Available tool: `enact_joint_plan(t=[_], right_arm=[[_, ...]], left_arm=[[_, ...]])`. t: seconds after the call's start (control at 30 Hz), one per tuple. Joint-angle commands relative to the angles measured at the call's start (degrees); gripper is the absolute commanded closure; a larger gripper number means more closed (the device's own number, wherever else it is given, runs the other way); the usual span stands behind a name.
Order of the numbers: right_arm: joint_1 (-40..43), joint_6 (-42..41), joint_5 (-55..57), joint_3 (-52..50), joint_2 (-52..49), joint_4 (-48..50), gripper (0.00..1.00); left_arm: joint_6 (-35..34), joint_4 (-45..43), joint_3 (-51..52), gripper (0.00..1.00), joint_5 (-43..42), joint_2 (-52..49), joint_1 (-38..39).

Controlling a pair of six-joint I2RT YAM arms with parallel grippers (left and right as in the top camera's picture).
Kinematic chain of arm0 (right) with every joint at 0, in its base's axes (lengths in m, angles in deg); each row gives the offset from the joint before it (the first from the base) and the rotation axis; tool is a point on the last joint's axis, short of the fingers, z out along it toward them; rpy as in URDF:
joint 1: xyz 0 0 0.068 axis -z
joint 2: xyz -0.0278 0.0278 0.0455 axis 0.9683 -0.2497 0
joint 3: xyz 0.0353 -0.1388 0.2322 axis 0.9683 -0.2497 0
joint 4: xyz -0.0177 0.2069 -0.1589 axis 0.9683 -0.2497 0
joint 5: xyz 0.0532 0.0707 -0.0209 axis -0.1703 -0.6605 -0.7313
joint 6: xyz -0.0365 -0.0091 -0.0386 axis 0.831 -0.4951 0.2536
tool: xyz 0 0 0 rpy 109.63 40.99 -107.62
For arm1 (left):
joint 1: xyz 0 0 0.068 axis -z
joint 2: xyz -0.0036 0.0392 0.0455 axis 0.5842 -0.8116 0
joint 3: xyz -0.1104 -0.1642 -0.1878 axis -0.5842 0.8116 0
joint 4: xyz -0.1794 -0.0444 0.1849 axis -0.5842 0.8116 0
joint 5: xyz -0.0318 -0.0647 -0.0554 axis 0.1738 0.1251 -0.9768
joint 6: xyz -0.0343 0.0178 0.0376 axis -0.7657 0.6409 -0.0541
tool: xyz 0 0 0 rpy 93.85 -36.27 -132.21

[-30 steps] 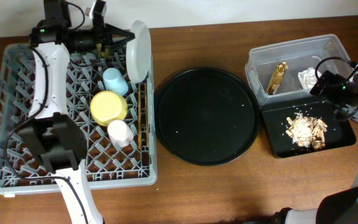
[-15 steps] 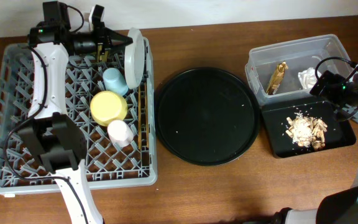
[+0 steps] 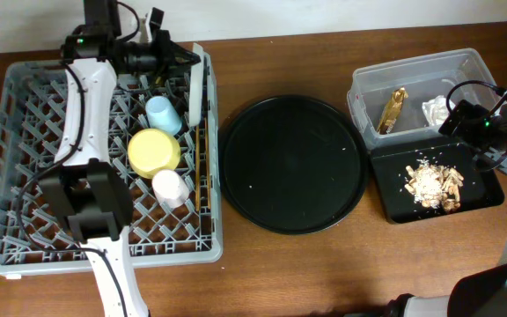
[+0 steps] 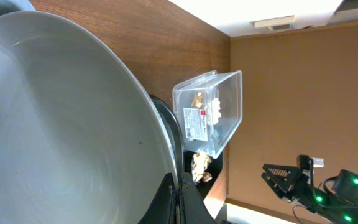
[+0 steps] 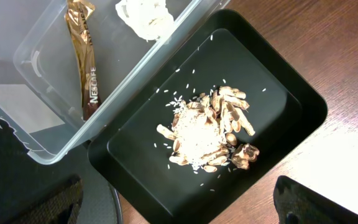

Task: Sort waste into correct bins and load items into the dishwasher rack
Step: 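Stand the white plate upright in the rack and release it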

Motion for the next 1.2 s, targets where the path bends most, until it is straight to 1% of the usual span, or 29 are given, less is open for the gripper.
enact_joint_plan(t=[0.0, 0.23, 0.27, 0.3, 0.33, 0.4, 0.43, 0.47, 0.5, 0.53, 0.57, 0.63, 0.73, 0.87, 0.9, 0.97, 1.03, 1.07, 1.1, 1.13, 1.17], right_arm=[[0.15, -0.48, -0.07, 0.28, 0.85, 0.00, 0.01], [0.15, -0.48, -0.07, 0.28, 0.85, 0.00, 0.01], [0.15, -0.48, -0.07, 0.28, 0.85, 0.00, 0.01], [0.15, -0.48, -0.07, 0.28, 0.85, -0.02, 0.01], [0.15, -0.48, -0.07, 0.28, 0.85, -0.02, 0.01], [0.15, -0.48, -0.07, 0.28, 0.85, -0.02, 0.01], [0.15, -0.48, -0.07, 0.28, 0.85, 0.00, 0.01], [0.15, -0.48, -0.07, 0.28, 0.85, -0.02, 0.01], [0.15, -0.48, -0.07, 0.28, 0.85, 0.00, 0.01], [0.15, -0.48, -0.07, 0.28, 0.85, -0.02, 0.01], [0.15, -0.48, -0.07, 0.28, 0.85, 0.00, 0.01], [0.15, -0.48, -0.07, 0.28, 0.85, -0.02, 0.01], [0.15, -0.48, -0.07, 0.28, 0.85, -0.02, 0.02], [0.15, -0.48, -0.07, 0.28, 0.85, 0.00, 0.01], [0.15, -0.48, -0.07, 0.28, 0.85, -0.02, 0.01], [0.15, -0.48, -0.07, 0.28, 0.85, -0.02, 0.01], [0.15, -0.48, -0.07, 0.28, 0.85, 0.00, 0.01], [0.15, -0.48, -0.07, 0.28, 0.85, -0.02, 0.01], [0.15, -0.48, -0.07, 0.28, 0.85, 0.00, 0.01], [0.15, -0.48, -0.07, 0.28, 0.85, -0.02, 0.01], [0.15, -0.48, -0.07, 0.28, 0.85, -0.02, 0.01]], left_arm=[[-2.23, -0.37, 0.17, 1.00, 3.17, 0.04, -0.35], [-2.21, -0.37, 0.17, 1.00, 8.48, 0.04, -0.35], [-2.21, -0.37, 0.17, 0.99, 8.74, 0.04, -0.35], [-2.19, -0.35, 0.17, 0.97, 9.03, 0.04, -0.35], [-2.19, -0.35, 0.17, 0.91, 9.22, 0.04, -0.37], [-2.19, -0.35, 0.17, 0.84, 9.68, 0.04, -0.42], [-2.19, -0.35, 0.17, 0.79, 9.62, 0.04, -0.48], [-2.19, -0.26, 0.17, 0.53, 9.60, 0.04, -0.50], [-2.19, -0.09, 0.17, 0.45, 9.60, 0.04, -0.57], [-2.19, 0.11, 0.17, 0.41, 9.38, 0.04, -0.61], [-2.21, 0.31, 0.15, 0.33, 8.59, 0.04, -0.68], [-2.25, 0.07, -0.39, 0.27, 5.29, 0.07, -0.94], [-3.08, 0.57, -2.97, 0.21, 3.34, 0.31, -1.79], [-3.02, 4.07, -6.71, 0.18, 4.96, 2.71, -3.39], [-2.97, 4.85, -6.73, 0.18, 6.40, 3.58, -3.65], [-1.09, 7.45, -6.73, 0.19, 13.49, 5.95, -3.89], [-0.85, 10.36, -6.73, 0.18, 25.88, 8.07, -3.89], [-0.87, 12.48, -6.73, 0.18, 35.87, 9.62, -3.89], [-0.87, 13.79, -6.73, 0.17, 40.37, 10.23, -3.89], [-0.87, 14.86, -6.73, 0.13, 42.86, 10.47, -3.89], [-0.87, 17.29, -6.73, 0.01, 44.78, 10.64, -3.89]])
